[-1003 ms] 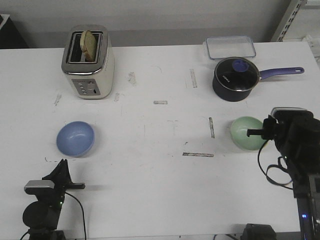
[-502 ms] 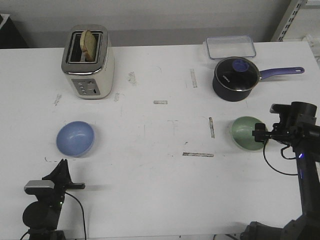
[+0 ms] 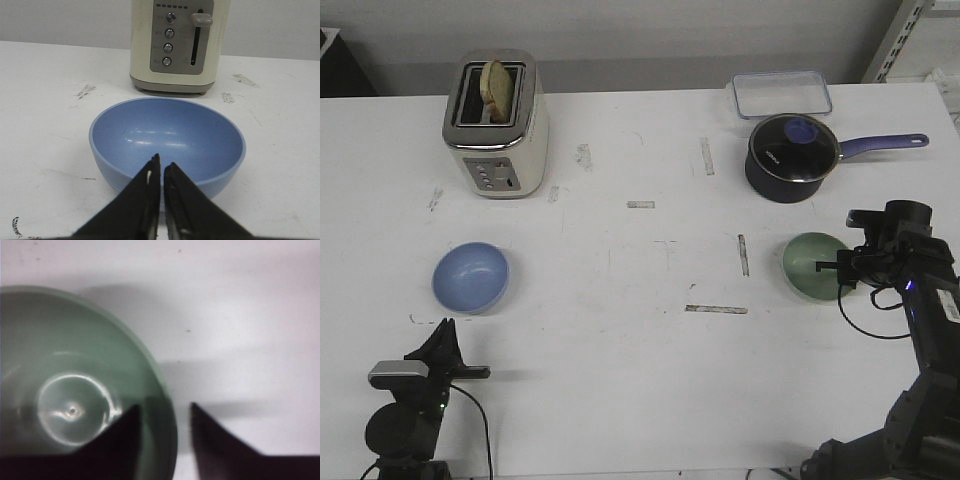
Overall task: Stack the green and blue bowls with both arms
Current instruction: 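Lift the green bowl with the right gripper and carry it toward table center, then release the green bowl and retract the right gripper to rest, then reach the left gripper to the light blue bowl and grasp its rim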
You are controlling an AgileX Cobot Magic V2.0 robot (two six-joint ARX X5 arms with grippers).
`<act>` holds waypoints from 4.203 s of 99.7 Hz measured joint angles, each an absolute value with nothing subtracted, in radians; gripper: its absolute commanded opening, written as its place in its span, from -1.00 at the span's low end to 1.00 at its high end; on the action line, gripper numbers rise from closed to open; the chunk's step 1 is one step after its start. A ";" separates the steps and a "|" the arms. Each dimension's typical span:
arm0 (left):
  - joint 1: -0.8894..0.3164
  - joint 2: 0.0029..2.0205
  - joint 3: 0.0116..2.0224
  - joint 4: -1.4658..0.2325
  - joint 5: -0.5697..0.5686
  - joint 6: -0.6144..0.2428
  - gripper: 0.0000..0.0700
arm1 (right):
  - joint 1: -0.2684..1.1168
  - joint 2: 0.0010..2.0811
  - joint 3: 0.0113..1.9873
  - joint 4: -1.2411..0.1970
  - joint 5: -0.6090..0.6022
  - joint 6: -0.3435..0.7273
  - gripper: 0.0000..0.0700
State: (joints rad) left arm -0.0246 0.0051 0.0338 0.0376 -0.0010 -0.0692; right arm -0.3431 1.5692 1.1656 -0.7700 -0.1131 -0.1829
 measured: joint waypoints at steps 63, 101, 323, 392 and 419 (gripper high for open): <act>-0.024 0.005 0.034 0.038 -0.001 -0.070 -0.99 | -0.089 1.442 1.502 -0.867 -0.417 -0.086 -0.99; -0.024 0.005 0.034 0.038 -0.001 -0.069 -0.99 | 0.461 1.502 1.407 -0.852 -0.274 -0.063 -0.99; -0.024 0.005 0.034 -0.008 -0.001 -0.070 -0.99 | 0.038 0.440 0.524 -0.416 -0.077 -0.078 -1.00; -0.012 0.434 0.810 -0.104 -0.140 0.026 -0.99 | 0.038 0.411 0.510 -0.413 -0.078 -0.078 -1.00; 0.097 0.814 1.127 -0.300 -0.136 0.104 -0.99 | 0.041 0.422 0.510 -0.414 -0.078 -0.078 -1.00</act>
